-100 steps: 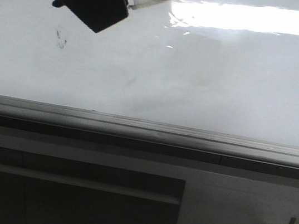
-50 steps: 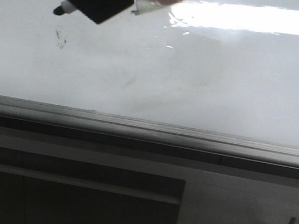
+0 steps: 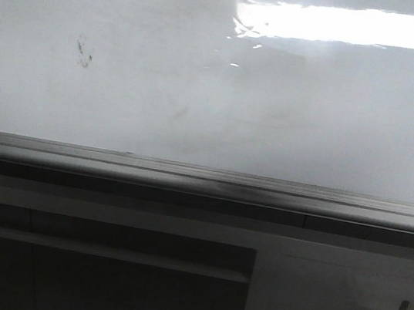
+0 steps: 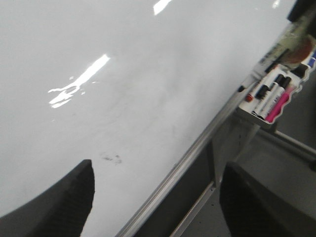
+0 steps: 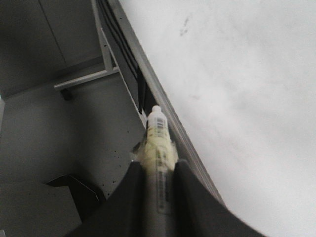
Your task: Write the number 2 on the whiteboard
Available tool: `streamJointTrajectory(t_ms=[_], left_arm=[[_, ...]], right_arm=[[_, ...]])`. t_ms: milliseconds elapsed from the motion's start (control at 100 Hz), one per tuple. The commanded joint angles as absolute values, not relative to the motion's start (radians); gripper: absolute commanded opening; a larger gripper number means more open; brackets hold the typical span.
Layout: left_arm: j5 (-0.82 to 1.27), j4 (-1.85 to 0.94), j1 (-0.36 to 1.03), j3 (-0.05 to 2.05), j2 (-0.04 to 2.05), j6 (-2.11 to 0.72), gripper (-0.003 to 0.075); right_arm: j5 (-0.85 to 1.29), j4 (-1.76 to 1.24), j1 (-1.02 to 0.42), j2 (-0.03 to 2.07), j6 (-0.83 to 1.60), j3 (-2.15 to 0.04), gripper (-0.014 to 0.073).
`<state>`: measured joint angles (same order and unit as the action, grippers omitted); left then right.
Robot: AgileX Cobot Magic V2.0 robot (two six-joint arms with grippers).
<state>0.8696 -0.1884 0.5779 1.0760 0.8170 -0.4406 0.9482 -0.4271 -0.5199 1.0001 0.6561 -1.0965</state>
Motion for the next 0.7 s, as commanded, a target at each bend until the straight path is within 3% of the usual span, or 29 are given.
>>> streamJointTrajectory(t_ms=[0, 190, 340, 480, 690], left_arm=[[0.827, -0.203, 0.509, 1.07, 0.758, -0.373, 0.0494], [0.827, -0.203, 0.368, 0.963, 0.673, -0.295, 0.0494], [0.82, -0.205, 0.276, 0.912, 0.652, -0.278, 0.0494], [0.819, -0.205, 0.236, 0.892, 0.652, -0.278, 0.0494], [0.809, -0.205, 0.232, 0.892, 0.652, -0.278, 0.0494]], right_arm=[[0.894, -0.419, -0.519, 0.977, 0.564, -1.128, -0.0031], [0.878, -0.449, -0.519, 0.979, 0.557, -1.106, -0.0036], [0.739, -0.549, -0.521, 0.983, 0.557, -1.045, -0.0036], [0.669, -0.551, -0.496, 1.032, 0.49, -1.049, -0.0036], [0.74, -0.533, -0.418, 1.17, 0.49, -1.157, -0.0036]])
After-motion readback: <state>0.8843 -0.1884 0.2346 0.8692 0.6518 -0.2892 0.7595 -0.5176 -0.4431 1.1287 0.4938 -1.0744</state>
